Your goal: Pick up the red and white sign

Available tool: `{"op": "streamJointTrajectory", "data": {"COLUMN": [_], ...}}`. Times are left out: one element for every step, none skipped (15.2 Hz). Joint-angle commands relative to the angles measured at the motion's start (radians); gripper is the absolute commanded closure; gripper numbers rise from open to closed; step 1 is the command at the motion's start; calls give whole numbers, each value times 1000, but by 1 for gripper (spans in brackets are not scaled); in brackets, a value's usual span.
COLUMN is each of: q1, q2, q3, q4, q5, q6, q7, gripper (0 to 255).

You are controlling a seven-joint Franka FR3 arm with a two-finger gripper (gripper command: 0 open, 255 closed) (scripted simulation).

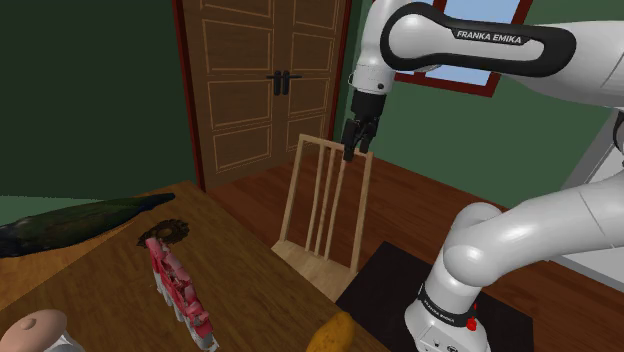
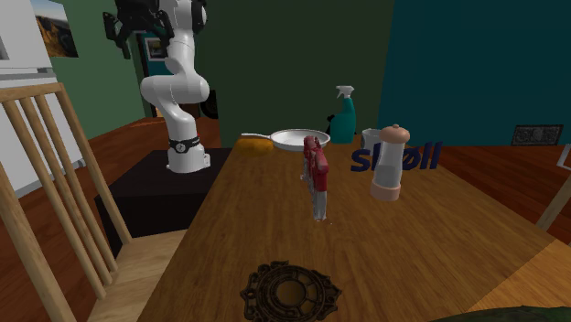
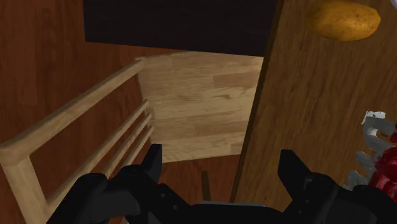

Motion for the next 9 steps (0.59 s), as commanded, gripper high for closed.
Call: {"op": "streamJointTrajectory", "data": {"q1": [0, 6, 11, 16, 21, 26, 31, 35, 39], "q2": [0, 10, 22, 35, 50, 66, 83, 102, 122], "q3": [0, 22, 45, 67, 89, 111, 133, 156, 178], "q4": [0, -5, -8, -10, -11, -11, -9, -6, -2], "q5": [0, 13, 25, 37, 49, 59, 69, 78, 87], "q6": [0, 16, 32, 49, 66, 82, 100, 117, 134], "q7": [0, 25, 49, 74, 98, 123, 148, 172, 196], "gripper": [0, 0, 0, 0, 0, 0, 0, 0, 0]}}
